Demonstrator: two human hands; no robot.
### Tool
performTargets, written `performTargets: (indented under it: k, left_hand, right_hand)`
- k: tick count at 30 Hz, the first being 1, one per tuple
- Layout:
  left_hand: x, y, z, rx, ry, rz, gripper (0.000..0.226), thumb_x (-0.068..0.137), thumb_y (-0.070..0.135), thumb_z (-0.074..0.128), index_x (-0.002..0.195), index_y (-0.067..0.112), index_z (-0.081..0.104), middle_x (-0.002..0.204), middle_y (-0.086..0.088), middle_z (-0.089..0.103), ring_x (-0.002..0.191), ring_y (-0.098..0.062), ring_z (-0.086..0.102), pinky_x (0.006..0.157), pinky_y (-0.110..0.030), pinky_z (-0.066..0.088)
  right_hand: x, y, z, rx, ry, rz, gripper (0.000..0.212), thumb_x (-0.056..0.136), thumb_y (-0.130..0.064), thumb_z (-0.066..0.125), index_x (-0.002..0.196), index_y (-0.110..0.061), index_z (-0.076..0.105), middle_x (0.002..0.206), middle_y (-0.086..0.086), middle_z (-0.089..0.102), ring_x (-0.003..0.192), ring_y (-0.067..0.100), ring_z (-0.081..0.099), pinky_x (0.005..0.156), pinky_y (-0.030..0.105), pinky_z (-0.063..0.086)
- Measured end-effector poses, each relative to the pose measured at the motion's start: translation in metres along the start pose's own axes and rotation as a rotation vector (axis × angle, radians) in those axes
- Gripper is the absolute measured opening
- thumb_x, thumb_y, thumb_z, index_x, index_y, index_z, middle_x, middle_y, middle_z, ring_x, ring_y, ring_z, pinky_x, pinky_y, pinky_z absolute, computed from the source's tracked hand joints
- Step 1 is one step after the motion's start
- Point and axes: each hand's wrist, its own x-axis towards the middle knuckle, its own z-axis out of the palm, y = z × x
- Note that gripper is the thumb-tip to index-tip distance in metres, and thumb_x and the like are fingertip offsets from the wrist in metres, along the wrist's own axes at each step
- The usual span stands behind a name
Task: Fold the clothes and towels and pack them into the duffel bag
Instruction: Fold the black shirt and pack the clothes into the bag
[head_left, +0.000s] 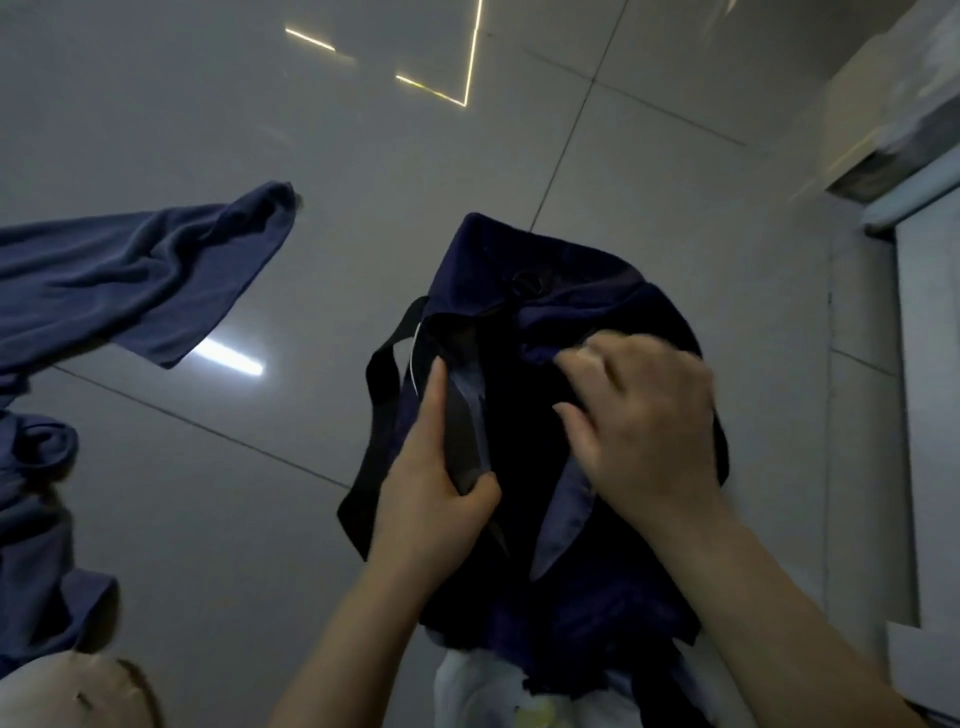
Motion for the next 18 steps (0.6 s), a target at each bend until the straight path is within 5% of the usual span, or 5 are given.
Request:
performTargets:
  k: [3, 5, 10, 13, 18]
  left_hand:
    - [0.010, -0.012, 0.026, 0.088, -0.021, -0.038, 0.102, 0.083, 0.017, 0.066, 0.140, 0.057, -0.008, 0.138, 0.009, 0.047, 0.115, -0.014, 0.054, 0.078, -0.021, 0.043]
    - [0.013, -0.020, 0.034, 0.149, -0.079, -0.055, 0.102, 0.084, 0.016, 0.063, 0.138, 0.059, -0.012, 0.136, 0.002, 0.051, 0.111, -0.020, 0.057, 0.077, -0.025, 0.045]
    - [0.031, -0.012, 0.026, 0.085, -0.057, 0.018, 0.105, 0.080, -0.002, 0.058, 0.143, 0.057, -0.004, 0.134, 0.024, 0.039, 0.101, 0.003, 0.049, 0.073, -0.003, 0.043]
    - [0.042, 0.006, 0.017, 0.067, 0.001, 0.126, 0.101, 0.077, -0.005, 0.057, 0.146, 0.050, 0.008, 0.144, 0.026, 0.029, 0.112, 0.015, 0.031, 0.086, -0.008, 0.037]
    - [0.070, 0.024, 0.006, 0.128, 0.030, 0.173, 0.099, 0.077, 0.000, 0.060, 0.150, 0.042, 0.010, 0.153, 0.012, 0.029, 0.128, -0.012, 0.043, 0.091, -0.038, 0.050]
  right_hand:
    - [-0.005, 0.032, -0.007, -0.039, -0.231, 0.449, 0.060, 0.082, -0.048, 0.063, 0.131, -0.017, 0.049, 0.123, 0.011, 0.054, 0.112, 0.034, 0.049, 0.088, 0.045, 0.036]
    - [-0.005, 0.048, 0.001, 0.110, -0.338, 0.565, 0.028, 0.093, -0.036, 0.054, 0.108, -0.013, 0.058, 0.099, 0.009, 0.063, 0.094, 0.032, 0.059, 0.071, 0.037, 0.041]
    - [0.028, 0.079, -0.026, 0.512, 0.010, 0.830, 0.026, 0.091, -0.027, 0.045, 0.075, -0.007, 0.048, 0.073, 0.008, 0.050, 0.075, 0.022, 0.048, 0.065, 0.039, 0.037]
    - [0.047, 0.095, -0.071, 0.535, 0.191, 0.796, 0.029, 0.079, -0.032, 0.041, 0.065, -0.006, 0.045, 0.063, 0.010, 0.044, 0.065, 0.025, 0.046, 0.064, 0.050, 0.048]
    - [0.053, 0.102, -0.083, 0.507, 0.140, 0.682, 0.029, 0.087, -0.024, 0.047, 0.066, -0.005, 0.048, 0.063, 0.018, 0.051, 0.068, 0.042, 0.056, 0.062, 0.051, 0.053]
